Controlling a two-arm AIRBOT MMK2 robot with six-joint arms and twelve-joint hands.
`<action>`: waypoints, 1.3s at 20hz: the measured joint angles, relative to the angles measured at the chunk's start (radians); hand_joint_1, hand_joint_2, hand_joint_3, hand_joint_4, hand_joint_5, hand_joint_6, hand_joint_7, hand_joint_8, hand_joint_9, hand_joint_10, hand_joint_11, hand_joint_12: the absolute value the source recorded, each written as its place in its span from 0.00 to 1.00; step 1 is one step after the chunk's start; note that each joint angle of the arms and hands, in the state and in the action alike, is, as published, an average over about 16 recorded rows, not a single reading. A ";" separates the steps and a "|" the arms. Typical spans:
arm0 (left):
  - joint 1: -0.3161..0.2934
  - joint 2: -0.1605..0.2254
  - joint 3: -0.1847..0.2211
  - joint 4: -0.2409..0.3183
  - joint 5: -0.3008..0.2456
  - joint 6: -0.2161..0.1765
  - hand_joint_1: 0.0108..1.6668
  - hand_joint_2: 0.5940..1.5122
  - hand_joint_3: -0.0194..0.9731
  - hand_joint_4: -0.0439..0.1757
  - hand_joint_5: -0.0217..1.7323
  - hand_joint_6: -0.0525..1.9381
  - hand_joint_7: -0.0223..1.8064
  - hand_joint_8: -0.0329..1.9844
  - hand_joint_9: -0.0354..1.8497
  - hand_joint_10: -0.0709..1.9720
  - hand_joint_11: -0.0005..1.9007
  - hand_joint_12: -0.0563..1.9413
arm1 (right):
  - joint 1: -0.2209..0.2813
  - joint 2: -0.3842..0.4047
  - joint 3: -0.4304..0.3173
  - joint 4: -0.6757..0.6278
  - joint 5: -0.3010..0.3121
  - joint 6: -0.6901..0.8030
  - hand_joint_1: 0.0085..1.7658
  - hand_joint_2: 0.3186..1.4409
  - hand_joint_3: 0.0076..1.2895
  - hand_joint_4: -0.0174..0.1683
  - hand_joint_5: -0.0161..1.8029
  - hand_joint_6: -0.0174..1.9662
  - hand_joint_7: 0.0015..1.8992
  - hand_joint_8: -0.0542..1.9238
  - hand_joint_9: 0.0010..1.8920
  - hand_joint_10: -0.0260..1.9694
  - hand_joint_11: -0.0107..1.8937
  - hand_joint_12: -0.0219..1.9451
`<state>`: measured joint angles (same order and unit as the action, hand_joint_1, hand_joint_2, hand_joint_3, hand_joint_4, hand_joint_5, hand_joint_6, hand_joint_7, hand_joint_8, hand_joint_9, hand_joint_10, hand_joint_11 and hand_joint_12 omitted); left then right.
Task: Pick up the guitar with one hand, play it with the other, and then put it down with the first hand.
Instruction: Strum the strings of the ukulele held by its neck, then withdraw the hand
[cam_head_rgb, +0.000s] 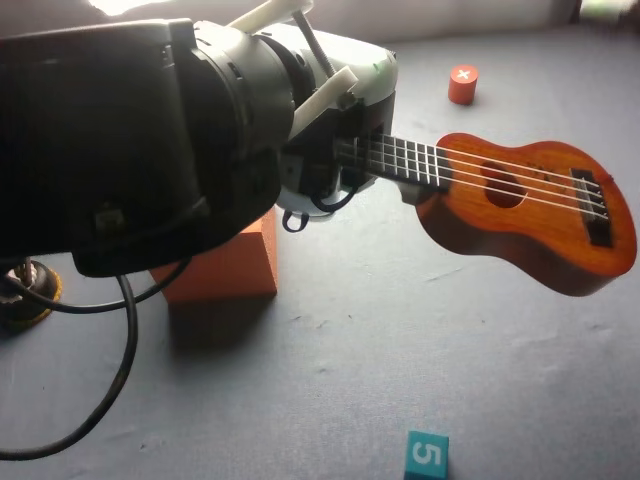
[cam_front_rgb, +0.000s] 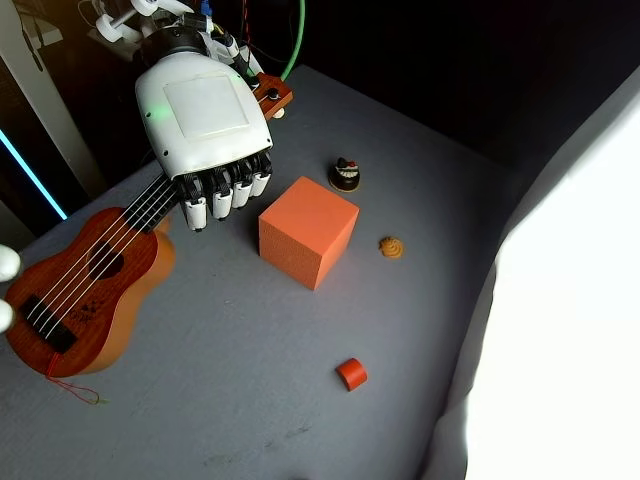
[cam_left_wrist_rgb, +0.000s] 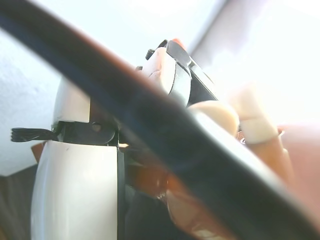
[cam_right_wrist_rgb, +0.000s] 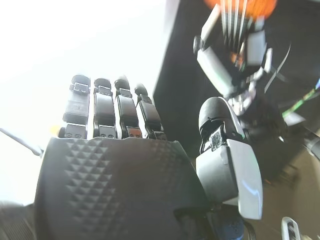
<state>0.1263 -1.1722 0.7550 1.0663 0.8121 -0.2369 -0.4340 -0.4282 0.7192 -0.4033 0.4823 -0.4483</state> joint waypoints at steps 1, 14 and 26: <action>-0.003 0.000 -0.001 -0.002 0.000 0.003 0.89 0.54 0.00 0.47 0.73 0.98 0.74 1.00 0.76 0.97 0.77 0.99 | -0.003 -0.001 -0.002 -0.028 -0.010 0.018 0.01 0.87 0.01 0.08 0.03 0.02 0.03 0.03 0.01 0.02 0.02 0.01; -0.012 0.001 -0.006 -0.011 0.001 0.028 0.89 0.54 0.00 0.40 0.73 0.98 0.74 1.00 0.76 0.97 0.76 0.99 | -0.035 -0.019 -0.026 -0.299 -0.035 0.152 0.01 0.88 0.01 0.09 0.03 0.02 0.03 0.03 0.01 0.02 0.01 0.01; -0.012 0.001 -0.006 -0.011 0.004 0.044 0.88 0.53 0.00 0.37 0.73 0.97 0.74 1.00 0.76 0.97 0.76 0.99 | -0.058 -0.079 -0.028 -0.302 -0.053 0.121 0.01 0.88 0.01 0.07 0.03 0.02 0.03 0.03 0.01 0.02 0.02 0.01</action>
<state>0.1139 -1.1709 0.7490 1.0549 0.8160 -0.1926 -0.4918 -0.5075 0.6913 -0.7049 0.4295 -0.3270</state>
